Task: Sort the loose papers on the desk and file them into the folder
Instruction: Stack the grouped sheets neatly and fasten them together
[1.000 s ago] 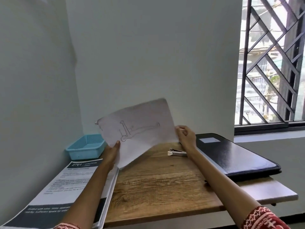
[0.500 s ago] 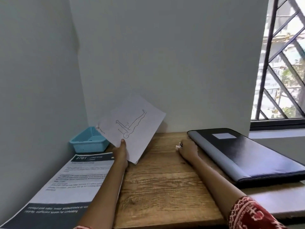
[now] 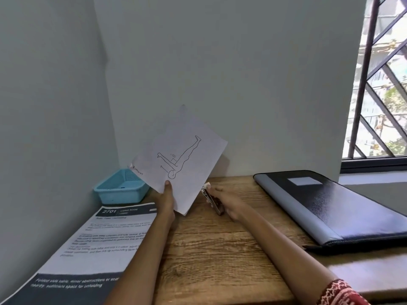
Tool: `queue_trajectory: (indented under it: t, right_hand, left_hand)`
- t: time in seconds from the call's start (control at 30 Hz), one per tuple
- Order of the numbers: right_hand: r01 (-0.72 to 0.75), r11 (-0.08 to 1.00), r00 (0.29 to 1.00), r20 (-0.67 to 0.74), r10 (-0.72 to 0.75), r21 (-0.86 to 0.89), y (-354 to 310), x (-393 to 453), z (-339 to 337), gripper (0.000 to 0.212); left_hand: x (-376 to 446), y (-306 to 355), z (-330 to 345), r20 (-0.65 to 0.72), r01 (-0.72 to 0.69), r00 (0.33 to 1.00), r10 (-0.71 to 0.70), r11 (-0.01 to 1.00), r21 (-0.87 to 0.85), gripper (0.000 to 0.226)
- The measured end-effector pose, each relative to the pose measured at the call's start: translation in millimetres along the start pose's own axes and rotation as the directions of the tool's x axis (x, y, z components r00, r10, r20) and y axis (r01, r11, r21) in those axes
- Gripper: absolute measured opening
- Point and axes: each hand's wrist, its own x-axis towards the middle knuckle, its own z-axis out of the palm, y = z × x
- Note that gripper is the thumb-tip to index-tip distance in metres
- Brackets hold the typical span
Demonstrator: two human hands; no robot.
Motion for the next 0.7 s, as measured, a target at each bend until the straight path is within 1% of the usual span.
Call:
queue_trajectory:
  t: [0.07, 0.13, 0.2, 0.3, 0.33, 0.4, 0.47, 0.53, 0.6, 0.7]
  right_hand:
    - [-0.006, 0.998, 1.000, -0.012, 0.005, -0.063, 2.7, -1.0, -0.2, 0.014]
    - [0.002, 0.997, 1.000, -0.007, -0.002, -0.077, 4.0, -3.0, 0.5, 0.015]
    - [0.018, 0.998, 1.000, -0.008, -0.019, -0.053, 3.4, -4.6, 2.5, 0.018]
    - [0.026, 1.000, 1.000, 0.006, -0.026, -0.009, 3.4, -5.3, 7.7, 0.029]
    - [0.023, 1.000, 0.999, 0.025, -0.023, 0.004, 4.0, -5.5, 9.6, 0.029]
    - [0.017, 0.999, 0.999, 0.048, -0.018, 0.028, 4.7, -5.6, 13.6, 0.021]
    - [0.033, 0.997, 0.999, 0.010, -0.034, 0.071, 3.9, -5.0, 16.6, 0.019]
    - [0.061, 0.990, 0.997, -0.065, -0.053, 0.125, 3.0, -2.3, 16.3, 0.029]
    - [0.074, 0.982, 0.990, -0.128, -0.051, 0.176, 1.7, -0.4, 12.9, 0.034]
    - [0.069, 0.973, 0.990, -0.133, -0.040, 0.220, 1.2, 0.2, 6.6, 0.033]
  left_hand:
    - [-4.3, 1.6, 0.3, 0.000, -0.008, 1.000, 0.008, 1.000, 0.006, 0.046]
    - [-7.4, 3.0, 1.0, 0.003, -0.012, 1.000, 0.012, 1.000, 0.007, 0.047]
    - [-9.7, 4.6, 2.1, 0.005, -0.016, 1.000, 0.016, 1.000, 0.013, 0.047]
    - [-11.7, 5.6, 3.0, 0.016, -0.015, 1.000, 0.015, 1.000, 0.014, 0.048]
    - [-13.2, 6.1, 3.7, 0.017, -0.013, 1.000, 0.013, 1.000, 0.013, 0.048]
    - [-15.9, 7.2, 5.2, 0.009, -0.014, 1.000, 0.013, 1.000, 0.014, 0.048]
    - [-18.3, 9.8, 5.8, -0.007, -0.014, 1.000, 0.014, 1.000, 0.003, 0.048]
    - [-20.2, 12.0, 5.5, -0.011, -0.008, 1.000, 0.008, 1.000, -0.002, 0.047]
    - [-22.2, 13.6, 5.0, 0.000, -0.004, 1.000, 0.004, 1.000, 0.002, 0.045]
    - [-24.9, 12.6, 5.8, 0.027, -0.010, 1.000, 0.009, 0.999, 0.039, 0.044]
